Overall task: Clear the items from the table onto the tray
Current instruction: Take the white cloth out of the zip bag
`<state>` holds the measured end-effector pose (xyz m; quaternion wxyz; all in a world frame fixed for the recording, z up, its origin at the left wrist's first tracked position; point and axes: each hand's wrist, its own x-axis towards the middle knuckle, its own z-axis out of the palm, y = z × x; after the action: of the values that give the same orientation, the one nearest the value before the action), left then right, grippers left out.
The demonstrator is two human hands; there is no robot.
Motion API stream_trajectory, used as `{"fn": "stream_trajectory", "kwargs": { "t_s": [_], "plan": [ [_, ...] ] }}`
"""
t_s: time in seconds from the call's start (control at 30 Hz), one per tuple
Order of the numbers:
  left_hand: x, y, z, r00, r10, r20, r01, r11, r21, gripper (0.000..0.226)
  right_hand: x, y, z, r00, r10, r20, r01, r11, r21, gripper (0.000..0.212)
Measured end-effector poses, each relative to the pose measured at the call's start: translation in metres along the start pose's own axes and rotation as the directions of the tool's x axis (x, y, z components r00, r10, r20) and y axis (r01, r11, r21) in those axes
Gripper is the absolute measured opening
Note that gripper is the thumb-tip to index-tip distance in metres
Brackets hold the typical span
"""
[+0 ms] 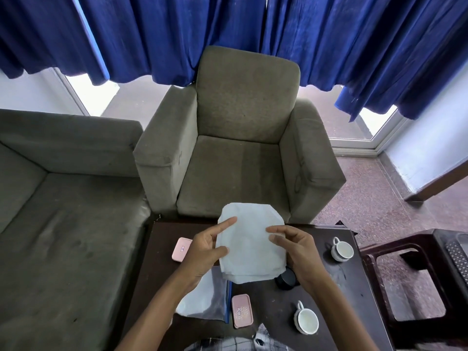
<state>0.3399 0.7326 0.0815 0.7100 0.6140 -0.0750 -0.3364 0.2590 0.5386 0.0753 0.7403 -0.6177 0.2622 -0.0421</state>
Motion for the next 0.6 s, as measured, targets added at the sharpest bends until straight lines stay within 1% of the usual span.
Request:
{"fn": "stream_trajectory", "kwargs": {
  "t_s": [0.07, 0.13, 0.27, 0.37, 0.47, 0.53, 0.6],
  "plan": [
    [0.0, 0.001, -0.001, 0.999, 0.04, -0.015, -0.04, 0.999, -0.003, 0.047, 0.001, -0.004, 0.001, 1.0, -0.018, -0.006, 0.018, 1.0, 0.005, 0.026],
    [0.001, 0.003, -0.001, 0.997, 0.072, -0.037, -0.072, 0.997, 0.013, 0.042, 0.002, -0.007, 0.002, 0.999, -0.029, 0.033, 0.028, 0.999, 0.016, 0.037],
    [0.003, 0.008, -0.008, 0.998, 0.063, 0.008, -0.063, 0.998, 0.018, 0.056, 0.003, -0.012, -0.001, 0.991, -0.036, 0.127, 0.028, 0.997, 0.066, 0.048],
    [0.003, 0.011, -0.011, 0.997, 0.057, 0.061, -0.057, 0.998, 0.01, 0.063, 0.005, -0.012, -0.004, 0.986, -0.052, 0.158, 0.034, 0.993, 0.112, 0.053],
    [0.003, 0.013, -0.009, 0.996, 0.07, 0.051, -0.067, 0.996, -0.062, 0.072, 0.006, -0.01, -0.003, 0.985, -0.062, 0.158, 0.034, 0.984, 0.174, 0.051],
    [0.004, 0.013, -0.006, 0.998, 0.055, 0.011, -0.054, 0.993, -0.107, 0.081, 0.006, -0.01, -0.001, 0.988, -0.072, 0.138, 0.047, 0.983, 0.177, 0.042],
    [0.006, 0.012, -0.002, 0.999, 0.037, -0.021, -0.039, 0.991, -0.131, 0.085, 0.005, -0.011, 0.001, 0.992, -0.079, 0.098, 0.061, 0.982, 0.18, 0.029]
  ]
}}
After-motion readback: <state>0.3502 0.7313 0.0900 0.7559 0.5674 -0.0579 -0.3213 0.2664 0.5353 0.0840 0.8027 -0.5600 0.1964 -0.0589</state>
